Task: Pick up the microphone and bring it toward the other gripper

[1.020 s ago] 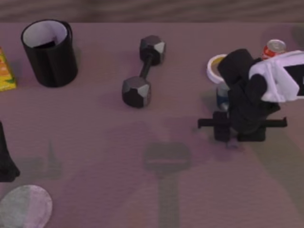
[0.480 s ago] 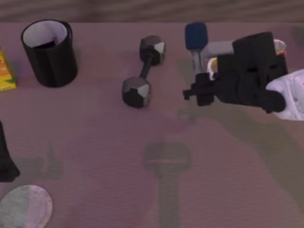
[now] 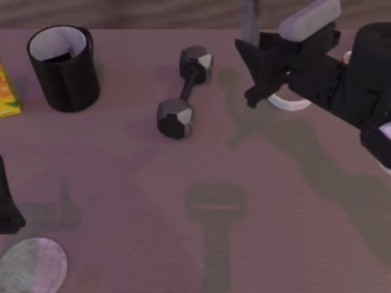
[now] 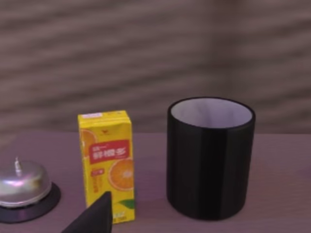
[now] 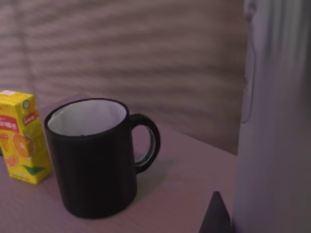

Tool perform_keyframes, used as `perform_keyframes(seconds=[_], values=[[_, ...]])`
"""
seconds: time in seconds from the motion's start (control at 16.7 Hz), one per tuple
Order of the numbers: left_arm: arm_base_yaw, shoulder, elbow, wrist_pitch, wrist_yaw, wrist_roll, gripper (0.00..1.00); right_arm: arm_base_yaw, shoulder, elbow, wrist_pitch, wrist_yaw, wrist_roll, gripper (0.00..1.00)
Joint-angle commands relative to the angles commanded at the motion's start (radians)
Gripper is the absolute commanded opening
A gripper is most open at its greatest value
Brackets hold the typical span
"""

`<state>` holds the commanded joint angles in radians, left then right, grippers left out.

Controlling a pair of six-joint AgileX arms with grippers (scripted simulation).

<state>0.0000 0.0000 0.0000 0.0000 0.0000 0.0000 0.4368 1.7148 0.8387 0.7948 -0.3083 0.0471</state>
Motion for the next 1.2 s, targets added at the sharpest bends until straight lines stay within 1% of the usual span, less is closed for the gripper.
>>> perform_keyframes(seconds=[0.18, 0.54, 0.66, 0.9, 1.02, 1.08, 1.2], values=[[0.0, 0.0, 0.0, 0.0, 0.0, 0.0, 1.0, -0.002, -0.038, -0.024, 0.07, -0.024, -0.029, 0.0], [0.0, 0.0, 0.0, 0.0, 0.0, 0.0, 1.0, 0.002, -0.037, -0.022, 0.071, -0.021, -0.027, 0.0], [0.0, 0.0, 0.0, 0.0, 0.0, 0.0, 1.0, 0.03, -0.048, -0.033, 0.074, 0.007, -0.027, 0.0], [0.0, 0.0, 0.0, 0.0, 0.0, 0.0, 1.0, 0.135, -0.088, -0.074, 0.085, 0.108, -0.021, 0.0], [0.0, 0.0, 0.0, 0.0, 0.0, 0.0, 1.0, 0.179, -0.105, -0.089, 0.091, 0.148, -0.018, 0.0], [0.0, 0.0, 0.0, 0.0, 0.0, 0.0, 1.0, 0.19, -0.11, -0.092, 0.093, 0.158, -0.017, 0.0], [0.0, 0.0, 0.0, 0.0, 0.0, 0.0, 1.0, 0.192, -0.111, -0.092, 0.094, 0.159, -0.017, 0.0]])
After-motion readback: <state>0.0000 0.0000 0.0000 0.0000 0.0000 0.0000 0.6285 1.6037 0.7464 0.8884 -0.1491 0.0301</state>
